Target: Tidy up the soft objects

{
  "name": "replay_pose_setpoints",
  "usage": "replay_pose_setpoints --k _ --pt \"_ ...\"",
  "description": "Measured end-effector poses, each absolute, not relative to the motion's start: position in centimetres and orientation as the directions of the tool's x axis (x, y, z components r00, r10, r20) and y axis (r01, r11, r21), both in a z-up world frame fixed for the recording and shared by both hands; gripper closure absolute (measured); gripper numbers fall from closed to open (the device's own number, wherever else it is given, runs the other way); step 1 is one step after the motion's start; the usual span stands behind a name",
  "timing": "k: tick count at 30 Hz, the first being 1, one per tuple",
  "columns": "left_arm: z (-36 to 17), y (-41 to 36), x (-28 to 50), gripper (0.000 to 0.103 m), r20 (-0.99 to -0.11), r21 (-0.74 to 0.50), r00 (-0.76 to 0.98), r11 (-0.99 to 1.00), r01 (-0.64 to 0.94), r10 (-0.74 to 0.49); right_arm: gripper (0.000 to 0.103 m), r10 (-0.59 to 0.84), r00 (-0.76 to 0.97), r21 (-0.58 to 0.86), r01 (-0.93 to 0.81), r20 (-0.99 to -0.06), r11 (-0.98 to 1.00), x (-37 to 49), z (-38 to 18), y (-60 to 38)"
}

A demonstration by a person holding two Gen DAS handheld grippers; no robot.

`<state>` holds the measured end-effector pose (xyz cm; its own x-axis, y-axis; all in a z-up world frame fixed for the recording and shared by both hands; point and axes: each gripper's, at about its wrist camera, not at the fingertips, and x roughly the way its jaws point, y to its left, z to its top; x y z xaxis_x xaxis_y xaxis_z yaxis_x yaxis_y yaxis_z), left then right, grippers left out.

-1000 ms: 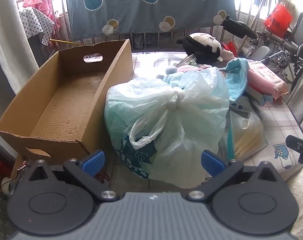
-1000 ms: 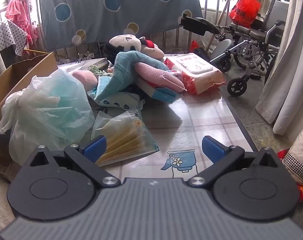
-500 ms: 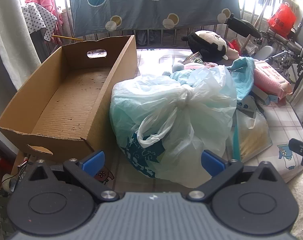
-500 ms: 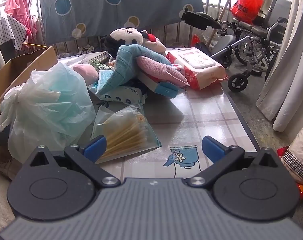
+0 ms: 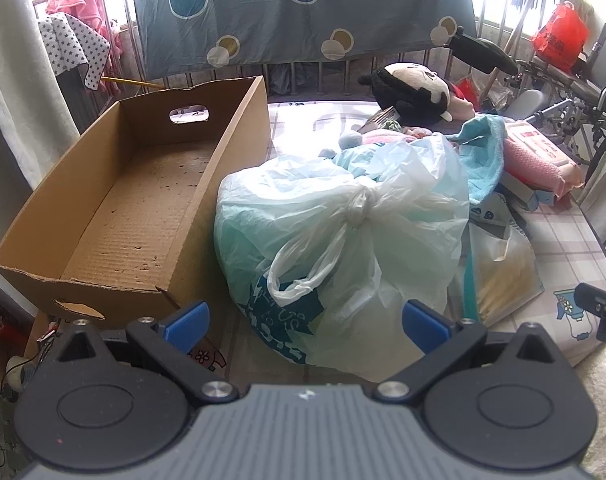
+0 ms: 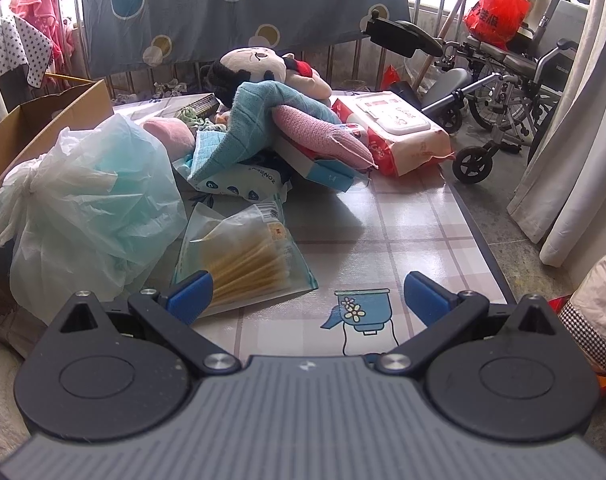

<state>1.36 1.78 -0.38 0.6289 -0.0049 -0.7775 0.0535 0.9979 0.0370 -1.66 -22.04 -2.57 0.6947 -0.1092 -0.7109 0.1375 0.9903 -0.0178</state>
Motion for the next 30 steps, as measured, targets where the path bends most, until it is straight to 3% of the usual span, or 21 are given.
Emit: replay_pose_setpoints --k 30 --pt "-0.7 2.6 1.6 0.000 -0.784 0.038 0.621 0.999 0.024 0.015 0.001 -0.045 0.696 -0.084 -0.022 -0.716 0.996 -1.5 -2.6 -19.5"
